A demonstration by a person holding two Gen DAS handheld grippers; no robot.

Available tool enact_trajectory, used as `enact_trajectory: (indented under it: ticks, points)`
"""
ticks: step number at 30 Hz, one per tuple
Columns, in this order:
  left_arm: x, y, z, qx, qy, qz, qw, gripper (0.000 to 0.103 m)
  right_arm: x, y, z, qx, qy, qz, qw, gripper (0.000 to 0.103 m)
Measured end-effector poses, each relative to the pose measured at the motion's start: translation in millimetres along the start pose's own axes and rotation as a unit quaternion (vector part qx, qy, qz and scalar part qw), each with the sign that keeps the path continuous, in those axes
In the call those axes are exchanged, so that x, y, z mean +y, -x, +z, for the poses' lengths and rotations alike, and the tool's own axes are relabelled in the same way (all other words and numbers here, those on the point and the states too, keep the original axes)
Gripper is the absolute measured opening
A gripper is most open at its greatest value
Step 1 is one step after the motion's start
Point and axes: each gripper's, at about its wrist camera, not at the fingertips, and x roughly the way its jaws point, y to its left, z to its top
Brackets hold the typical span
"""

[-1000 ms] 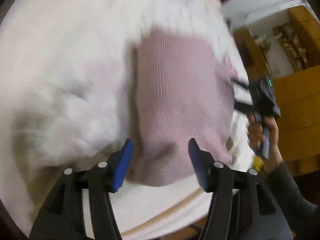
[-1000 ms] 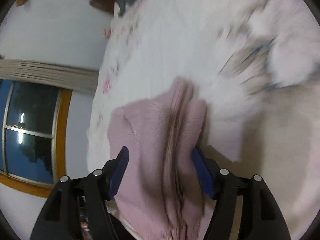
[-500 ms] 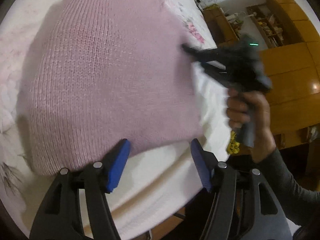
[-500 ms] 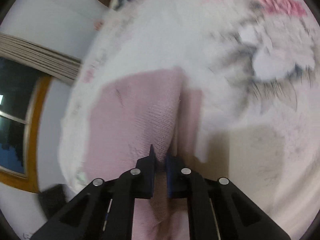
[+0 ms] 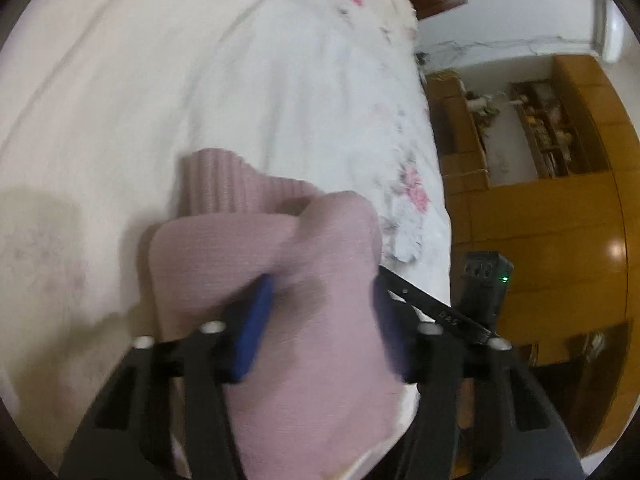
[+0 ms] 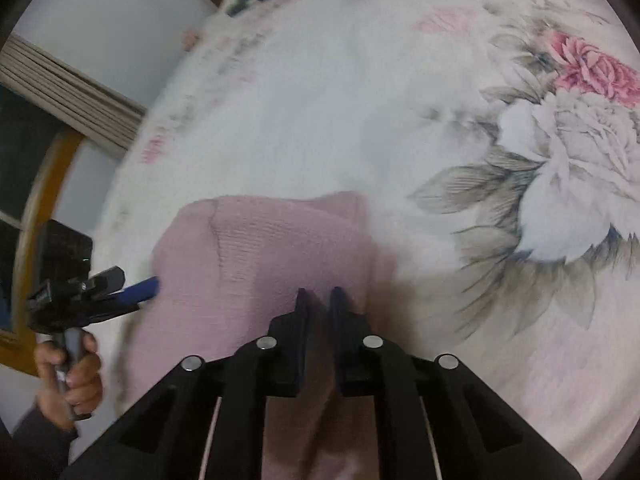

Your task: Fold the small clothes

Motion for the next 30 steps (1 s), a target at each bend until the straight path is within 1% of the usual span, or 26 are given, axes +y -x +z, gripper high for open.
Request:
enact_trajectory:
  ticks: [2, 3, 4, 5, 7, 8, 9, 10, 11, 12, 13, 15, 16, 17, 18, 19, 20, 21, 22, 23, 24, 25, 26, 27, 29, 30]
  points:
    - [1, 5, -1, -0.002, 0.001, 0.003, 1.0, 0.044, -3, -2, 2, 0.005, -0.005, 0.002, 1.0, 0.01]
    - [-5, 14, -3, -0.004, -0.009, 0.015, 0.9998, 0.045, 2, 4, 3, 0.002, 0.005, -0.004, 1.0, 0.01]
    - [-13, 22, -7, -0.011, -0.022, 0.019, 0.9995, 0.05, 8, 14, 1, -0.006, 0.019, -0.01, 1.0, 0.01]
    - [-23, 33, -17, -0.02, -0.044, 0.007, 0.9988, 0.053, 13, 25, -3, -0.012, 0.03, -0.007, 0.999, 0.015]
    - [-32, 47, -26, -0.017, -0.07, -0.013, 0.9973, 0.053, 32, 45, -24, -0.017, 0.07, 0.013, 0.997, 0.015]
    - [-36, 50, -35, -0.015, -0.084, -0.011, 0.9963, 0.053, 39, 48, -35, -0.008, 0.087, 0.019, 0.996, 0.015]
    - [-36, 46, -44, -0.006, -0.093, 0.008, 0.9956, 0.053, 43, 46, -47, 0.003, 0.102, 0.017, 0.995, 0.015]
    - [-30, 34, -51, 0.009, -0.095, 0.039, 0.9946, 0.053, 45, 40, -57, 0.012, 0.11, 0.011, 0.994, 0.015]
    - [-24, 27, -54, 0.016, -0.096, 0.062, 0.9934, 0.043, 44, 34, -64, 0.021, 0.115, -0.001, 0.993, 0.012]
    - [-17, 17, -57, 0.022, -0.101, 0.079, 0.9915, 0.04, 43, 21, -63, 0.025, 0.118, -0.015, 0.993, 0.012]
    - [-14, 14, -58, 0.02, -0.101, 0.081, 0.9913, 0.035, 40, 14, -62, 0.025, 0.114, -0.018, 0.993, 0.011]
    - [-14, 19, -57, 0.008, -0.082, 0.079, 0.9935, 0.035, 39, 15, -60, 0.022, 0.096, -0.025, 0.995, 0.012]
    - [-19, 27, -59, 0.0, -0.082, 0.078, 0.9936, 0.04, 42, 21, -61, 0.019, 0.096, -0.031, 0.995, 0.012]
    - [-25, 36, -64, -0.007, -0.084, 0.069, 0.994, 0.045, 46, 31, -66, 0.016, 0.103, -0.035, 0.994, 0.014]
    - [-32, 48, -74, -0.012, -0.095, 0.047, 0.9943, 0.045, 54, 41, -72, 0.014, 0.112, -0.031, 0.993, 0.014]
    - [-38, 54, -85, -0.015, -0.108, 0.042, 0.9932, 0.047, 59, 48, -80, 0.012, 0.121, -0.023, 0.992, 0.014]
    - [-39, 60, -94, -0.016, -0.119, 0.048, 0.9916, 0.047, 68, 54, -91, 0.013, 0.139, -0.017, 0.99, 0.014]
    - [-33, 59, -104, -0.012, -0.119, 0.067, 0.9906, 0.047, 72, 52, -96, 0.016, 0.15, -0.02, 0.988, 0.014]
    - [-24, 54, -107, -0.006, -0.111, 0.085, 0.9901, 0.047, 73, 48, -106, 0.024, 0.162, -0.031, 0.986, 0.014]
    - [-13, 47, -109, 0.001, -0.099, 0.102, 0.9898, 0.047, 69, 41, -111, 0.034, 0.166, -0.045, 0.984, 0.012]
    - [1, 40, -110, 0.008, -0.082, 0.102, 0.9914, 0.046, 61, 29, -116, 0.048, 0.17, -0.068, 0.982, 0.01]
    - [7, 38, -111, 0.009, -0.076, 0.104, 0.9916, 0.044, 57, 23, -119, 0.052, 0.176, -0.085, 0.979, 0.01]
    - [3, 40, -111, 0.006, -0.079, 0.108, 0.991, 0.045, 56, 22, -121, 0.053, 0.176, -0.09, 0.979, 0.01]
    - [-5, 49, -114, -0.002, -0.085, 0.108, 0.9906, 0.046, 57, 29, -121, 0.048, 0.167, -0.087, 0.981, 0.013]
    - [-21, 62, -121, -0.013, -0.098, 0.09, 0.991, 0.056, 68, 56, -124, 0.018, 0.168, -0.077, 0.983, 0.013]
    - [-29, 71, -131, -0.021, -0.112, 0.089, 0.9895, 0.061, 74, 66, -128, 0.009, 0.172, -0.072, 0.982, 0.013]
